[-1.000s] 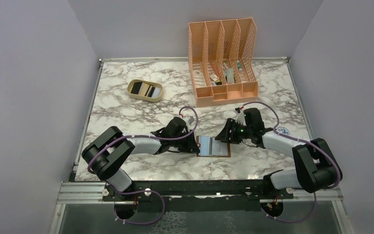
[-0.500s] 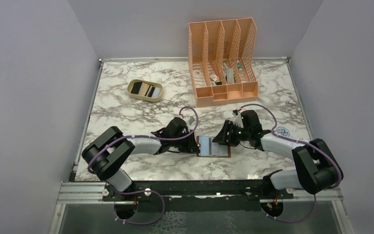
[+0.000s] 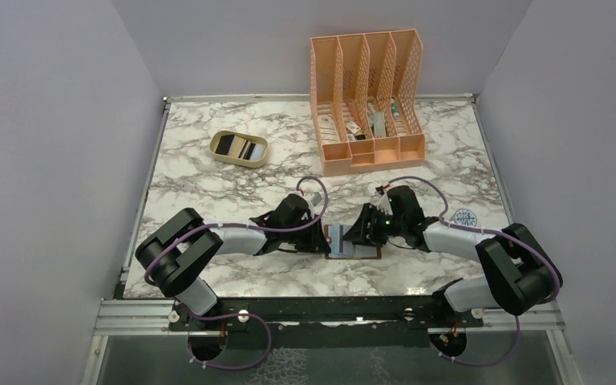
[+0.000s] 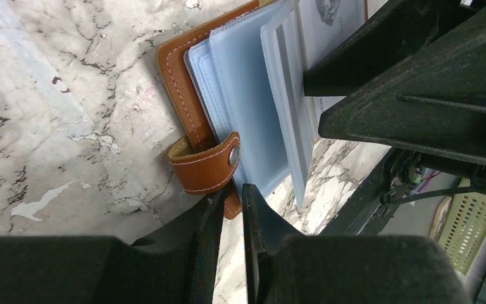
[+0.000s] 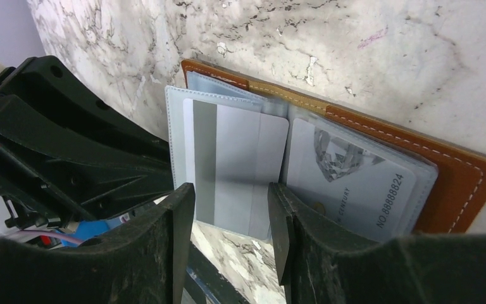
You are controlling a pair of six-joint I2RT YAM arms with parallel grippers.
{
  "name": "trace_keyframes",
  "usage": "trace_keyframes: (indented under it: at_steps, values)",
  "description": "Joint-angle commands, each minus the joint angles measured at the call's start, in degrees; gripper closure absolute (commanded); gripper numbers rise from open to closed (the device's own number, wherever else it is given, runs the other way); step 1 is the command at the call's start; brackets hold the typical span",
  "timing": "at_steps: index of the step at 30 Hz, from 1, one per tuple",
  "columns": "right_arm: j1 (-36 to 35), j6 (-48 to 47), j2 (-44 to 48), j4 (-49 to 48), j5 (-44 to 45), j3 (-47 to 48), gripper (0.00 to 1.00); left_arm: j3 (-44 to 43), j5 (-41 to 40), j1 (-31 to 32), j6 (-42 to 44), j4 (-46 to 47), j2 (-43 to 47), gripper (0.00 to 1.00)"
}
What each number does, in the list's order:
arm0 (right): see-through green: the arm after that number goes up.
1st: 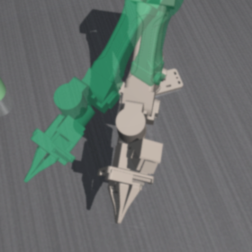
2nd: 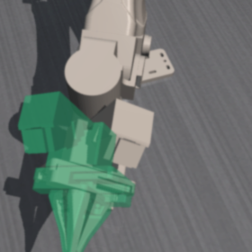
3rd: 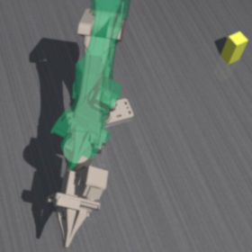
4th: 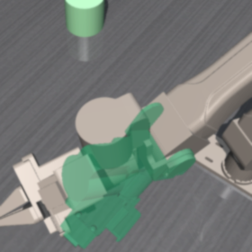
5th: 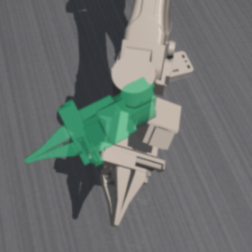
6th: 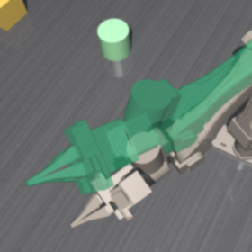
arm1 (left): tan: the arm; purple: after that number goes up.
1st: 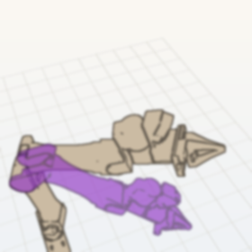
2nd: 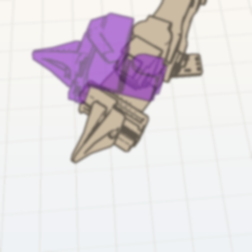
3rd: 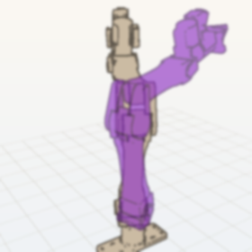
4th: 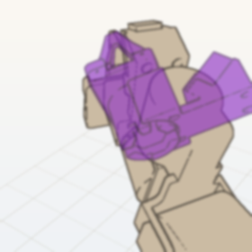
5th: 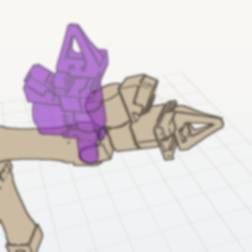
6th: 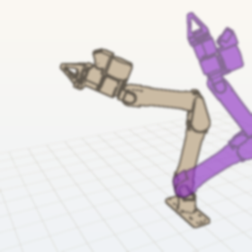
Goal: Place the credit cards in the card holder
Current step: Insert the credit card into the card holder.
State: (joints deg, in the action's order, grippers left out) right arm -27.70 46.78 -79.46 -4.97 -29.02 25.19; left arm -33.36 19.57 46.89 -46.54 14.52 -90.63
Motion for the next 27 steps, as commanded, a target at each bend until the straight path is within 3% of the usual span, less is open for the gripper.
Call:
trace_keyframes:
  at_steps: [1,19,27]
  values:
    - [-0.4,0.9,-0.8,-2.4,-0.3,-1.6,0.53,1.5,-3.1,1.2,1.1,-7.2,-3.1,0.78]
    - [-0.4,0.7,-2.3,-11.0,-5.4,-3.4,0.59,1.5,-3.2,1.4,0.9,-6.8,-2.9,0.78]
    - [-0.4,-1.7,-0.3,-4.3,-3.7,-1.3,0.63,0.0,-5.9,1.3,0.8,-10.2,-0.2,0.77]
